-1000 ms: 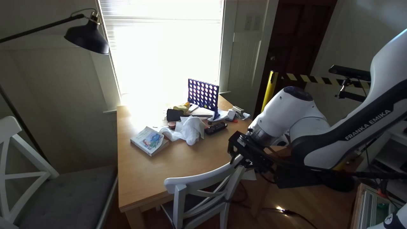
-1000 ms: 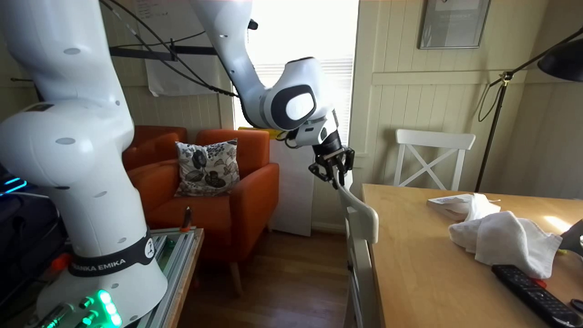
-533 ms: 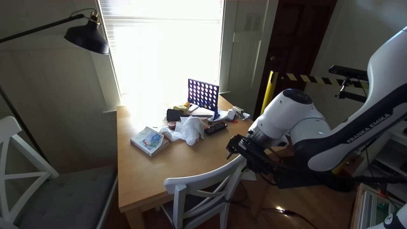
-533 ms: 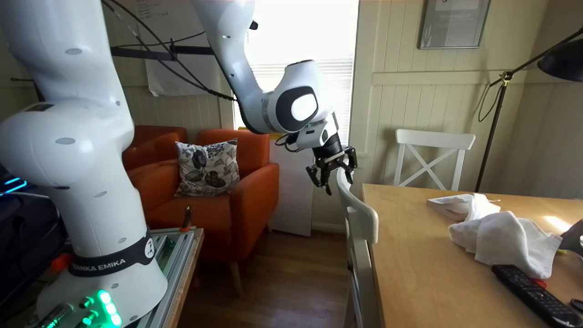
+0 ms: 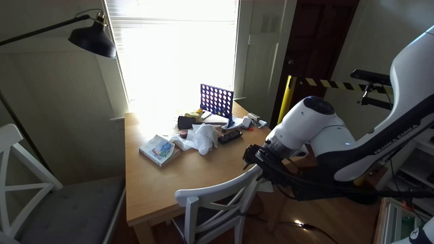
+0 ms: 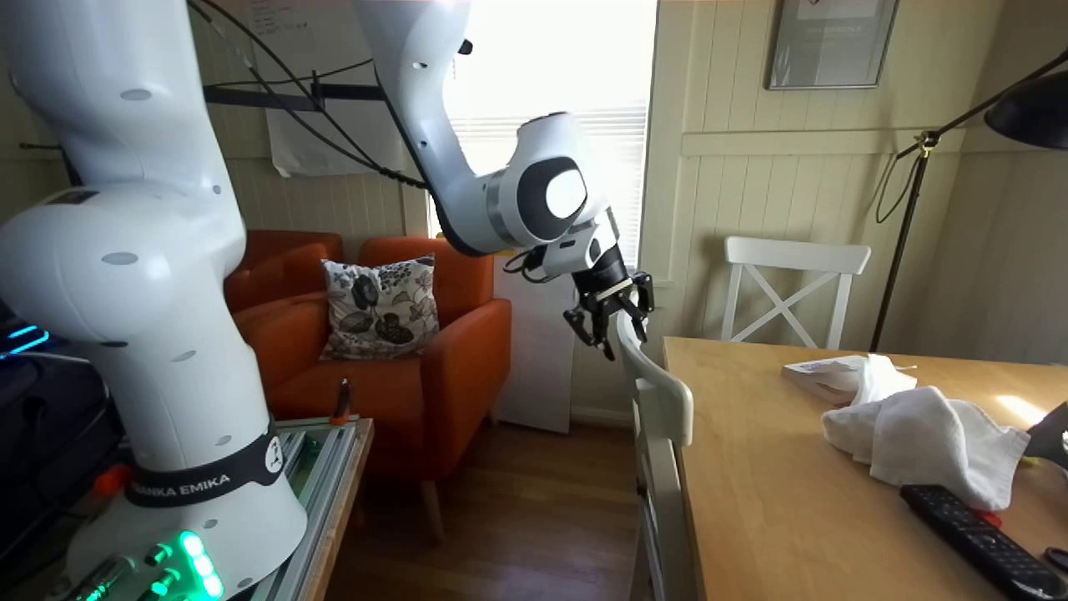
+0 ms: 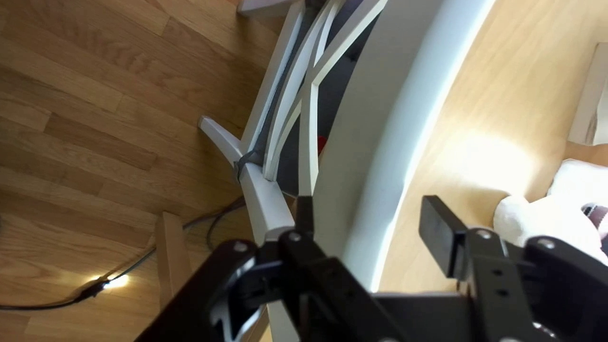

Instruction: Partially pull the chair out away from the table

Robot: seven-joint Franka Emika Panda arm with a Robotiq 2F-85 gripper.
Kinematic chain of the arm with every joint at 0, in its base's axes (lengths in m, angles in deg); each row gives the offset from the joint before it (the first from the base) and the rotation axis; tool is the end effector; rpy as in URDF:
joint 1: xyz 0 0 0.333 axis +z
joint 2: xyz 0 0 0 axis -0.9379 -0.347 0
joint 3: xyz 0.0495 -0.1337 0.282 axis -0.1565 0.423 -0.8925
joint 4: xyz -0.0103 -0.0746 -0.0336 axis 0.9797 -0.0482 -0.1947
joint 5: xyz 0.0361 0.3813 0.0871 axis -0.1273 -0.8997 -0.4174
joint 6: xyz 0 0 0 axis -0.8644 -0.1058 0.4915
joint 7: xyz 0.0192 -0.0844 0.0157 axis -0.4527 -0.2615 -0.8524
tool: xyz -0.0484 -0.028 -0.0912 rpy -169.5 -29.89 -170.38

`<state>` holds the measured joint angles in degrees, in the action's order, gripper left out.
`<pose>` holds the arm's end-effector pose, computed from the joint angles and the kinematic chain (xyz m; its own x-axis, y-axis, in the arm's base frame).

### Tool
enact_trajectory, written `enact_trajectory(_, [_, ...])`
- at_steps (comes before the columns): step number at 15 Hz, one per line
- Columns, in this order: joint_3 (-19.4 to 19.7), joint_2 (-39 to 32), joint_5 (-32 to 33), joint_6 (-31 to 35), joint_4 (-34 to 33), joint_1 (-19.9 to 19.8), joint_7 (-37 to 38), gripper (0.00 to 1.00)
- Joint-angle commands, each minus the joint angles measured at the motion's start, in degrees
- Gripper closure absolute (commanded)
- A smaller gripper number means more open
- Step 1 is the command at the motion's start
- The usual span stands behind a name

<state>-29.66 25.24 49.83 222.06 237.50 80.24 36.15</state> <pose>0.4458 0.1538 0.2871 0.1560 -0.9874 0.0246 -0.9012 -0.1525 -0.4056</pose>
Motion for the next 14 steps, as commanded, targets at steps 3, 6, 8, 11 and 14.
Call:
enact_trajectory(3, [2.3,-3.2,7.8,3.4,-2.0,0.0,6.8,0.40])
enact_trajectory(6, [3.1,-4.5,9.0,3.7,-2.5,0.4,8.0,0.44])
enact_trajectory(8, [3.4,-5.1,9.5,4.1,-2.8,0.6,8.5,0.67])
enact_trajectory(11, [3.6,-5.2,9.4,4.5,-2.6,1.0,8.8,0.90])
enact_trajectory(14, [2.4,-4.7,7.2,4.2,-1.4,0.7,9.0,0.92])
